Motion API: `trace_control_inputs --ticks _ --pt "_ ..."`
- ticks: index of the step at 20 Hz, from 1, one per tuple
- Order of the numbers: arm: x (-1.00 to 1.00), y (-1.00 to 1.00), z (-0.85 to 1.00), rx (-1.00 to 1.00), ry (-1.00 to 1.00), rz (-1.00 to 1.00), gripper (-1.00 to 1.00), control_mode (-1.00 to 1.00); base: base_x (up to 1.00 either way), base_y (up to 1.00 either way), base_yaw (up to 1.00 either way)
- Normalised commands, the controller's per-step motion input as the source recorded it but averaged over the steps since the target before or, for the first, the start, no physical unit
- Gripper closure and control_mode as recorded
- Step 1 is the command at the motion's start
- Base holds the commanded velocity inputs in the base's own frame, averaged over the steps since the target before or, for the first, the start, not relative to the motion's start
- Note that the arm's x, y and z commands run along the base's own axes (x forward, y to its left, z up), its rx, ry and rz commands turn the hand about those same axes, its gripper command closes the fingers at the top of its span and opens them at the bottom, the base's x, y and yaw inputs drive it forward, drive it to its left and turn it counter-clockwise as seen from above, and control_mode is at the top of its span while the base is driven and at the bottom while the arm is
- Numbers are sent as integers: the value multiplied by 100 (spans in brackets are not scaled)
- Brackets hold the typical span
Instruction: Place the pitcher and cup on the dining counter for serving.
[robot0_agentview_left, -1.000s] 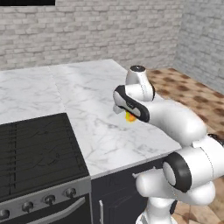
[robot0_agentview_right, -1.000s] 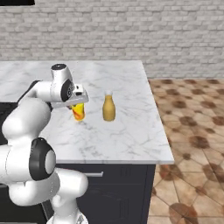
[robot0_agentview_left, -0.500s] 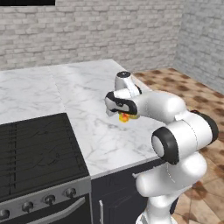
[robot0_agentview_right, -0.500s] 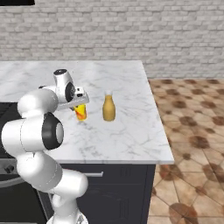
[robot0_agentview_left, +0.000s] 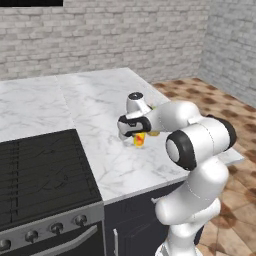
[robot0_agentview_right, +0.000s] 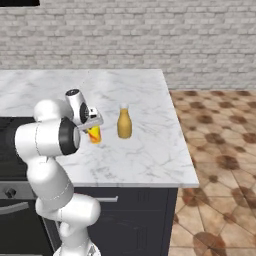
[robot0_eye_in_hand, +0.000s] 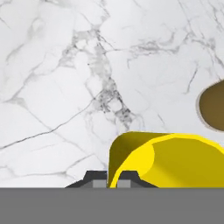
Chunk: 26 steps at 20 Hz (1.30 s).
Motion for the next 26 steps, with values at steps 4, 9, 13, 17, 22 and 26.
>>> trace_control_inputs --ticks 4,9,13,17,22,26 --pt "3 -8 -12 2 0 5 -100 -100 0 0 0" --pt "0 -3 3 0 0 0 -100 -100 0 0 0" --pt "-24 -3 42 2 -1 0 -100 -100 0 0 0" --pt "-69 -5 82 0 -13 0 -100 -100 0 0 0" --pt "-100 -22 87 1 -28 0 -100 -100 0 0 0" --pt "-100 -48 67 6 -38 0 -100 -100 0 0 0"
